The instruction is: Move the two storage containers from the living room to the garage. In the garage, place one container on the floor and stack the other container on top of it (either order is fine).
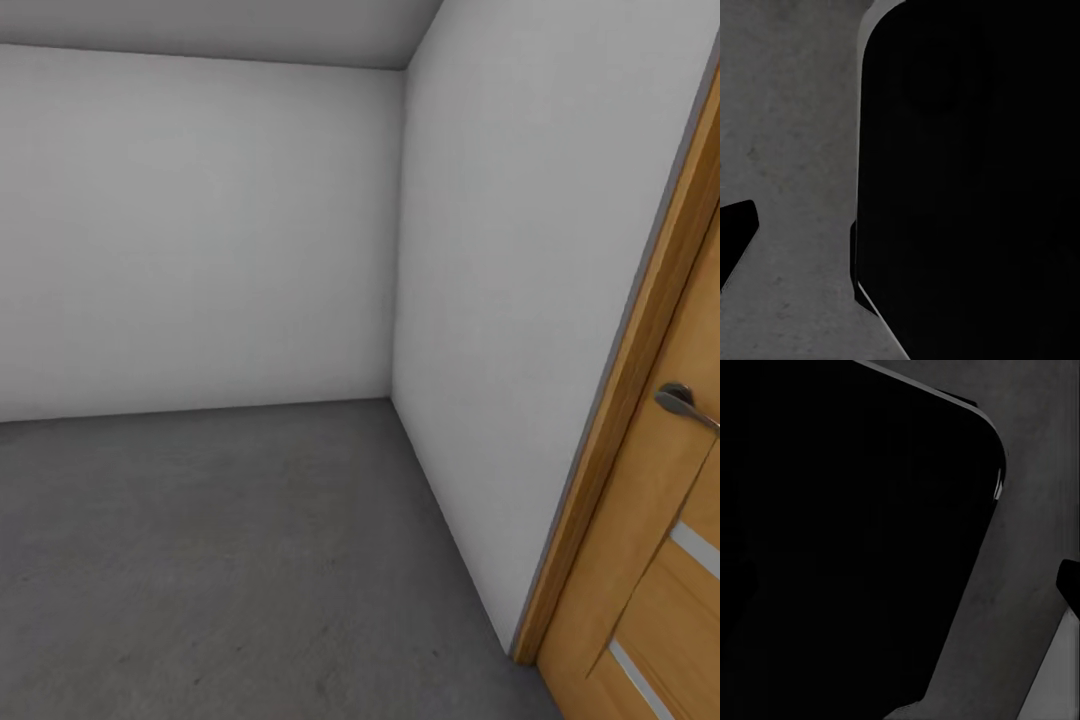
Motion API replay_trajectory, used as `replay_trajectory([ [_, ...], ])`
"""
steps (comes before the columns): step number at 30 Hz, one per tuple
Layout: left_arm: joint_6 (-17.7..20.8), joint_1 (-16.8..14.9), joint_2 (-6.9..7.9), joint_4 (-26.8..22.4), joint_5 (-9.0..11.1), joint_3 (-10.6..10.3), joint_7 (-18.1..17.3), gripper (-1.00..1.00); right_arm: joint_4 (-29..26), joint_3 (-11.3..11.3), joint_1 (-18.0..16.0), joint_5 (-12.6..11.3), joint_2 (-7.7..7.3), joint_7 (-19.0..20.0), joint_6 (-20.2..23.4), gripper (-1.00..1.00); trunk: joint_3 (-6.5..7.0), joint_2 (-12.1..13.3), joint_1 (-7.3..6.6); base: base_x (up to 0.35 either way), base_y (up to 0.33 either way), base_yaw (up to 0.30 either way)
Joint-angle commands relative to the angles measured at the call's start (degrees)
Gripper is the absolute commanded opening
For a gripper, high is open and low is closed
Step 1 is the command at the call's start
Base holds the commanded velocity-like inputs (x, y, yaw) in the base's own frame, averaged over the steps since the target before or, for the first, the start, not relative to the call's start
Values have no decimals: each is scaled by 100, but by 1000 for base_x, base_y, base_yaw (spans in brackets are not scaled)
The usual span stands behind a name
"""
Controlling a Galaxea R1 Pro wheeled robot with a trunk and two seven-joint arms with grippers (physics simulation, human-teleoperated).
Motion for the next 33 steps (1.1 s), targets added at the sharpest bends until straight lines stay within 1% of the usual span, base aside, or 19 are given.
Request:
replay_trajectory([
  [1, -9, 3, 0, -12, 39, -1, 8, 100, -1, 48, 1, -64, 0, -1, -17, 100, -3, -1, 4, 329, 0, 0],
  [5, -46, 3, 1, -11, 51, 3, 5, 100, -1, 48, 1, -76, -2, -1, -17, 100, -3, -1, 4, 166, 0, 0],
  [12, -55, 3, -13, -16, 86, 0, 0, 100, -1, 48, 1, -87, 3, -1, -11, 100, -3, -1, 4, 28, 0, -49],
  [33, -56, 3, -25, -18, 73, -48, -15, 100, -1, 48, 1, -88, 0, -1, -8, 100, -3, -1, 4, 1, 0, -233],
])
